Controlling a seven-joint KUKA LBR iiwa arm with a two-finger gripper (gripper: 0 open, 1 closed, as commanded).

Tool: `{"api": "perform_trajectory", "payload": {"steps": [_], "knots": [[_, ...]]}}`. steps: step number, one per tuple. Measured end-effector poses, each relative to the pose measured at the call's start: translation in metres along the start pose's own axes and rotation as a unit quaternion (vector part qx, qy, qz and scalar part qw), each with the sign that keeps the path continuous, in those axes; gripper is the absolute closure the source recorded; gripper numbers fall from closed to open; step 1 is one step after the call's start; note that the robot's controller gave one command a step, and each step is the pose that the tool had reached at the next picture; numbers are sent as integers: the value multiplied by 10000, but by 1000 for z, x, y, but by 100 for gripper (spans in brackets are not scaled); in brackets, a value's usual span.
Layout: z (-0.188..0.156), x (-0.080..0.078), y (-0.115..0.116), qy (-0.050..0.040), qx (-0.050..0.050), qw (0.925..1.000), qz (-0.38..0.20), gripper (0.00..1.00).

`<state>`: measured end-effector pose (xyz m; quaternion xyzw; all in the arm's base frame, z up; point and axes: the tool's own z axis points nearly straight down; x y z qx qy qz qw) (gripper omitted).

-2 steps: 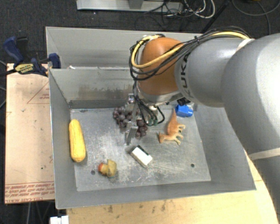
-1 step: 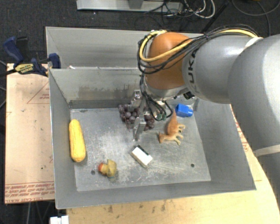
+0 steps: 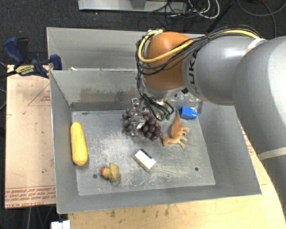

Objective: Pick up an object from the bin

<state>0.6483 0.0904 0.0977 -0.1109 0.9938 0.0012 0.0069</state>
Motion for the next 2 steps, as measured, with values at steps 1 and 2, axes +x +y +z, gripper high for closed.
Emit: {"api": "perform_trajectory", "payload": {"steps": [1, 2], "knots": [[0, 0, 0, 0, 0, 10000, 0, 100], [-118, -11, 49, 50, -2, 9999, -136, 100]]}}
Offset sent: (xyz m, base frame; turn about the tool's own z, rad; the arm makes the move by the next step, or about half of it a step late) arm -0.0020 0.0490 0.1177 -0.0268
